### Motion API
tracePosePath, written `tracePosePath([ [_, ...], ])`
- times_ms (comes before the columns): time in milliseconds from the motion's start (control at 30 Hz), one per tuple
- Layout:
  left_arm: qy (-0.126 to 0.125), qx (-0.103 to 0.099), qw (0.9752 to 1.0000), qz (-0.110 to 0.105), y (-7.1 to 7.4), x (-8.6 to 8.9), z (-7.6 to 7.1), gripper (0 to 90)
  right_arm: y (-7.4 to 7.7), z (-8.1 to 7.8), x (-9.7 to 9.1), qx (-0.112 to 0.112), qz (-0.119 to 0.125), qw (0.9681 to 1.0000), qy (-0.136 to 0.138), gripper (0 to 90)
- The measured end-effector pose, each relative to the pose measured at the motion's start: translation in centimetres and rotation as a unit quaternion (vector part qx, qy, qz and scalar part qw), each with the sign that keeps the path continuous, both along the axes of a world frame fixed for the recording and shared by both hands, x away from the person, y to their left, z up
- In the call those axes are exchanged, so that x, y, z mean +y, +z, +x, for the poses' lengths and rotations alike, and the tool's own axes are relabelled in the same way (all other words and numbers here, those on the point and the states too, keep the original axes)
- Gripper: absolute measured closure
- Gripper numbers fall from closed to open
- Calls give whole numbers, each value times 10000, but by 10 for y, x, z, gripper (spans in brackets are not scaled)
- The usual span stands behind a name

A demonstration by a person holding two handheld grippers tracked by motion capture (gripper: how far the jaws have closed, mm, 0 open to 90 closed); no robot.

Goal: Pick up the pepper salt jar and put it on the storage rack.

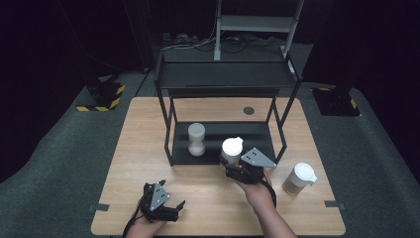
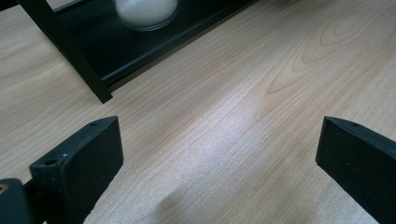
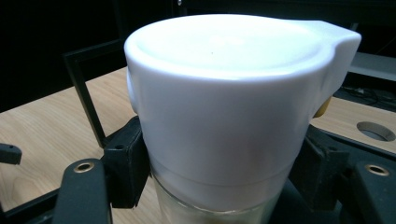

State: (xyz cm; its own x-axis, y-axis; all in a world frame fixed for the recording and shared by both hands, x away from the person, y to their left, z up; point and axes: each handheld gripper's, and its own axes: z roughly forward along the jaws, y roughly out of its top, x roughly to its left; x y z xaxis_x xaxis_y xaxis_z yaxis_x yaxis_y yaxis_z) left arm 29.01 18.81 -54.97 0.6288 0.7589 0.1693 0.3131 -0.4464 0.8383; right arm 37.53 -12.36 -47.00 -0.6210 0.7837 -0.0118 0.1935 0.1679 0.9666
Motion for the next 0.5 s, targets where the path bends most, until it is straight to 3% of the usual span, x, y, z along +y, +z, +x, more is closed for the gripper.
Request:
tracePosePath([
  [500,-10,-12,10000,-31,0,0,0,11,2,18,5,-18,-49,9999,-130,303],
])
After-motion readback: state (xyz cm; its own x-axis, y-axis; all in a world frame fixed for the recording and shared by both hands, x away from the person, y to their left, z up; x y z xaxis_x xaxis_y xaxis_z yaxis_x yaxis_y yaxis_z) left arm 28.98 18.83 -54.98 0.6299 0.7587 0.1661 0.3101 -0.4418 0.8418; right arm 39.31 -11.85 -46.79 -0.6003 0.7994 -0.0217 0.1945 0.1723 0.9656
